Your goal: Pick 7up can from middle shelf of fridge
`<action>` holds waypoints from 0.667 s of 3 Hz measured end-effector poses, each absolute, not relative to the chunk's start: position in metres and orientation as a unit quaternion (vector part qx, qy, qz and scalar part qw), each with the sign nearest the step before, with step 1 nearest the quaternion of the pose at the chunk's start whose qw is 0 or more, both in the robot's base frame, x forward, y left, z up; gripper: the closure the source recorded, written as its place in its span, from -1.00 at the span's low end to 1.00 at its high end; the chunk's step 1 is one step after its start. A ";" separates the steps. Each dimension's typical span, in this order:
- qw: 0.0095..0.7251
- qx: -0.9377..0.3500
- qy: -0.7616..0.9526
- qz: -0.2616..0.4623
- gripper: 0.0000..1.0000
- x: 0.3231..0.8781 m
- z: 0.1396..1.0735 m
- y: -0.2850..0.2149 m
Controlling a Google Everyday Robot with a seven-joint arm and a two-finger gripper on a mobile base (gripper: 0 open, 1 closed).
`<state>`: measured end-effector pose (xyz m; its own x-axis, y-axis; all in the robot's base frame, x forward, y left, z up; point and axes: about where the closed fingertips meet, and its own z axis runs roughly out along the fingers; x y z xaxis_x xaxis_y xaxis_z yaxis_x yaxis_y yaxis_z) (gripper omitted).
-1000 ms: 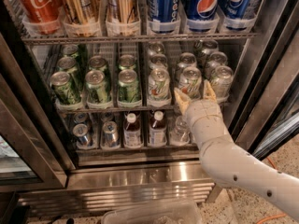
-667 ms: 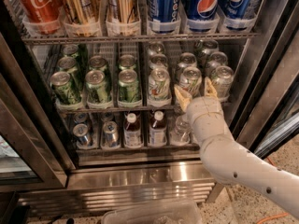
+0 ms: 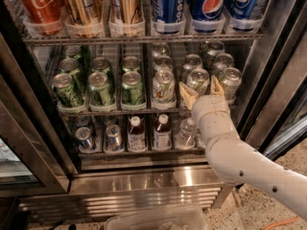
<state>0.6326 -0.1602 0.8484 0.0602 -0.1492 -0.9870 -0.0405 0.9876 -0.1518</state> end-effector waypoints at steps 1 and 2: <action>0.723 -0.066 0.687 -0.034 -0.01 0.634 0.846 -0.160; 0.718 -0.062 0.693 -0.029 0.46 0.635 0.842 -0.160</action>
Offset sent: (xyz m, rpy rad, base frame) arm 0.0025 0.0002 -0.0122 0.0372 0.0423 0.0028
